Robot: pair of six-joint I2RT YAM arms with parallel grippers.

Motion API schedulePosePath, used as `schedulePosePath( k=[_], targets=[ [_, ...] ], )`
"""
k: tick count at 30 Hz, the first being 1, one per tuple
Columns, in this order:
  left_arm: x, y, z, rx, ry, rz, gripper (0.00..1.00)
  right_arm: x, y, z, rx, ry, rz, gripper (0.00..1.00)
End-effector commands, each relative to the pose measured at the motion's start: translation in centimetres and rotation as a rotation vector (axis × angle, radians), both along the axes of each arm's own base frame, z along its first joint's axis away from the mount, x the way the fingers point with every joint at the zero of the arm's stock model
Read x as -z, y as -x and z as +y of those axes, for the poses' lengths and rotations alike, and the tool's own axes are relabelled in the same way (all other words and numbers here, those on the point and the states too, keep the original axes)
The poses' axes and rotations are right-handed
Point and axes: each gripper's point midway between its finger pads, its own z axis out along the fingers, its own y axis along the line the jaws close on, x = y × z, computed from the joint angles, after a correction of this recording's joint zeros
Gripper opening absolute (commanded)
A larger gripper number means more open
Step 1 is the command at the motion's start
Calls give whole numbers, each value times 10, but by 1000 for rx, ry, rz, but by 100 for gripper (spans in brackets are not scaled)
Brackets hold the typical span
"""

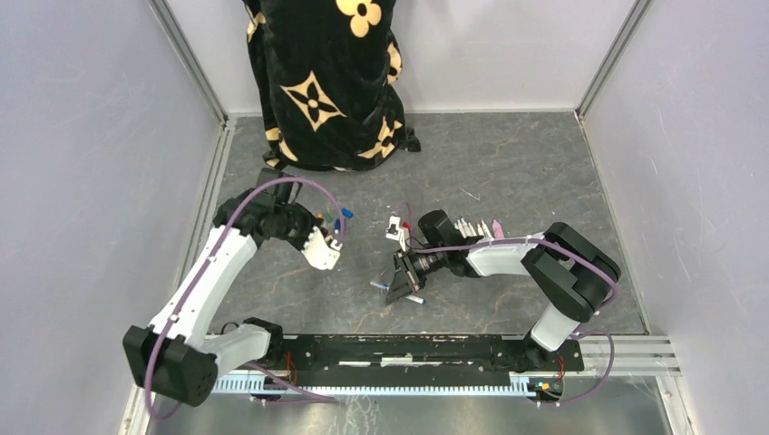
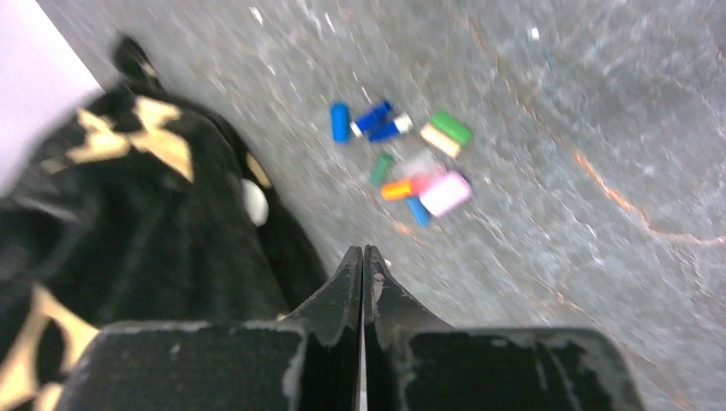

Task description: Open the pen caps

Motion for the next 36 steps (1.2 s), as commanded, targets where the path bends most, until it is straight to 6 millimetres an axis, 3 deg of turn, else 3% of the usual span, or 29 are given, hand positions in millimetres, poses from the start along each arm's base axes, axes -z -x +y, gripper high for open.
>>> schedulePosePath(
  k=[1,2,3,4,7,9,12,17,22,28,31,36],
  targets=[
    [-17,23,-39,93,22,-28,2,-49,-26,23,-7,-149,-91,0],
    [-20,28,-46,91,44,-15,3,-54,-30,28,-6,-166,-99,0],
    [-22,34,-53,87,69,4,16,-59,-33,31,-4,-179,-109,0],
    [-22,41,-60,75,104,37,36,-63,-36,34,-7,-189,-117,0],
    [-19,58,-73,58,175,128,64,-82,-41,48,-8,-256,-119,0],
    [-14,65,-79,66,196,161,73,-93,-41,57,-11,-299,-112,0],
    [-13,68,-87,71,225,178,77,-103,-37,69,-36,-341,-101,0],
    [-15,67,-96,94,237,172,75,-111,-34,85,-68,-378,-83,0],
    [-6,76,-98,119,200,210,62,-120,-42,96,-60,-402,-85,0],
    [-3,84,-103,157,180,210,55,-123,-53,107,-45,-407,-87,0],
    [-3,84,-105,176,159,195,44,-125,-55,110,-41,-412,-86,0],
    [-8,80,-110,197,154,161,12,-120,-59,111,-27,-388,-99,3]
  ],
)
